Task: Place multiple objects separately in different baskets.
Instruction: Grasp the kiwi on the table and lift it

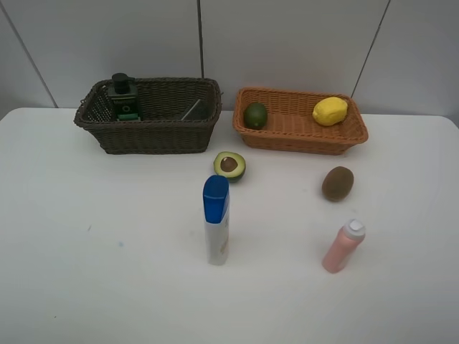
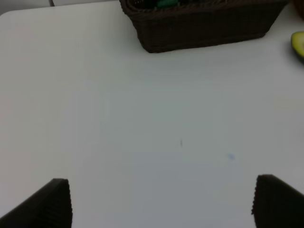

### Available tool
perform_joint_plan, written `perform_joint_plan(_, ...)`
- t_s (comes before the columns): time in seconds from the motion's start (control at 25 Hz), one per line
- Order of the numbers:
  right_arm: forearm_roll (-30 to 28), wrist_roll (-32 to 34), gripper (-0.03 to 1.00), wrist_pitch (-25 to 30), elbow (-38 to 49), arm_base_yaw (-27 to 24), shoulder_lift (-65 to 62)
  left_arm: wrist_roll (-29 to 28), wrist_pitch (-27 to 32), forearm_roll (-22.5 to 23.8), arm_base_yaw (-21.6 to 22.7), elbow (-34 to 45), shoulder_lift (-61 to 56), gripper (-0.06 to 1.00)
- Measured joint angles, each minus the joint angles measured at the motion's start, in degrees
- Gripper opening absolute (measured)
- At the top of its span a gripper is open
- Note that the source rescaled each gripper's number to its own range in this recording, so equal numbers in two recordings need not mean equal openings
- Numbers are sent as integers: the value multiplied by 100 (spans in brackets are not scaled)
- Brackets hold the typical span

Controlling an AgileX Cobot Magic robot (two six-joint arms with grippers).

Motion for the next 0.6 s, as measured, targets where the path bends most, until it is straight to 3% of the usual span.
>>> perform_joint_plan(0.6, 0, 0, 100, 0, 0, 0, 0, -61, -88, -53, 0, 18, 0, 100)
